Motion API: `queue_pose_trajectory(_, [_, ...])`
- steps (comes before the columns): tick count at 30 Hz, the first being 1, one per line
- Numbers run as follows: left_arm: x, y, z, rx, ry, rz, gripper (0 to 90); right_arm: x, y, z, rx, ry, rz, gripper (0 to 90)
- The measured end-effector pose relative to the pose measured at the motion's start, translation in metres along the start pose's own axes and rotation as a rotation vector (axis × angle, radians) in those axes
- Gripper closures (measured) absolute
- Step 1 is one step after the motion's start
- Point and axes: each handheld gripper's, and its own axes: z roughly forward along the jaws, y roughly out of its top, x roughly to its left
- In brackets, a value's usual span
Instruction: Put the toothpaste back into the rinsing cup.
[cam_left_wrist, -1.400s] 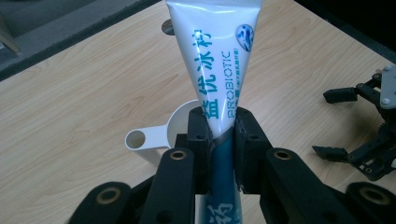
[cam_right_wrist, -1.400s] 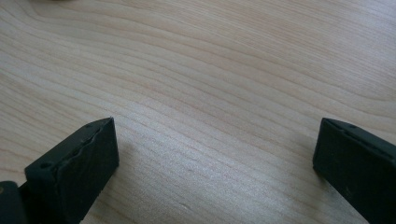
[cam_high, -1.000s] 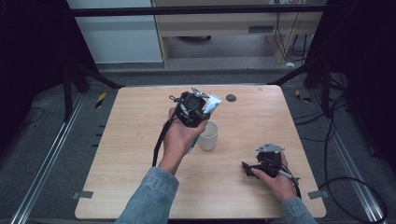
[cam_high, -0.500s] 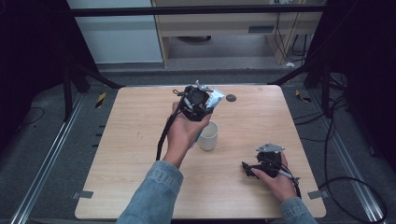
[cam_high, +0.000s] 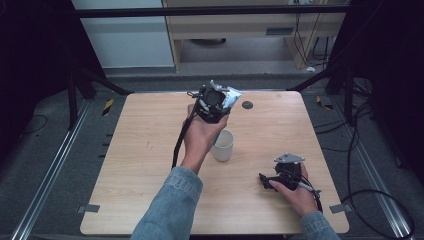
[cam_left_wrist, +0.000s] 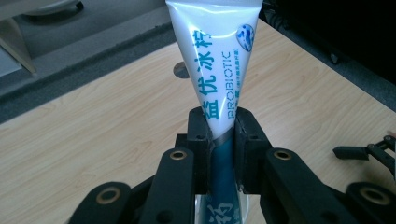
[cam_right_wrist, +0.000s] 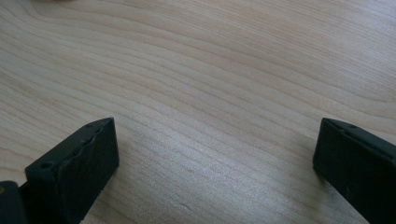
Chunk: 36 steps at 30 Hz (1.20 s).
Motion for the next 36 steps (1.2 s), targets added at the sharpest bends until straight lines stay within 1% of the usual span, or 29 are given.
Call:
queue_pose_trajectory(1, [0.000,0.000,0.000,-0.009,0.003,-0.005,78.4,0.000,0.000,0.000,0.000,0.000,0.000,0.5])
queue_pose_trajectory(5, [-0.002,0.001,0.001,-0.046,0.018,-0.002,78.4,0.000,0.000,0.000,0.000,0.001,0.001,0.5])
queue_pose_trajectory(6, [-0.003,0.001,0.002,-0.061,0.019,-0.003,78.4,0.000,0.000,0.000,0.000,0.000,0.000,0.5])
queue_pose_trajectory(9, [-0.005,0.001,0.004,-0.086,0.018,-0.002,78.4,0.000,0.000,0.000,0.001,0.001,0.001,0.5])
queue_pose_trajectory(11, [-0.006,0.001,0.005,-0.097,0.027,0.008,78.4,0.000,0.000,0.000,0.001,0.001,0.001,0.5])
queue_pose_trajectory(12, [-0.006,0.002,0.007,-0.113,0.030,0.006,78.4,0.000,0.000,0.000,0.001,0.001,0.001,0.5])
queue_pose_trajectory(15, [-0.004,0.002,0.010,-0.129,0.030,0.006,78.4,0.000,0.000,0.000,0.000,0.002,0.002,0.5])
queue_pose_trajectory(17, [-0.004,0.001,0.015,-0.152,0.034,-0.005,78.4,0.000,0.000,0.000,0.000,0.002,0.001,0.5])
queue_pose_trajectory(21, [-0.002,-0.001,0.021,-0.168,0.029,-0.010,78.4,0.000,0.000,0.000,-0.001,0.001,0.001,0.5])
queue_pose_trajectory(23, [-0.002,-0.002,0.024,-0.186,0.028,-0.012,78.4,0.000,0.000,0.000,0.000,0.001,0.001,0.5])
queue_pose_trajectory(25, [-0.002,-0.003,0.025,-0.198,0.036,0.003,78.4,0.000,0.000,0.000,0.002,0.003,0.004,0.5])
queue_pose_trajectory(28, [-0.001,-0.005,0.028,-0.214,0.037,0.003,78.4,0.000,0.000,0.000,0.001,0.001,0.003,0.5])
queue_pose_trajectory(34, [0.001,-0.013,0.035,-0.243,0.020,-0.033,78.4,0.000,0.000,0.000,0.000,0.002,0.002,0.5])
queue_pose_trajectory(36, [0.002,-0.017,0.037,-0.242,0.029,-0.027,78.4,0.000,0.000,0.000,-0.002,0.001,0.000,0.5])
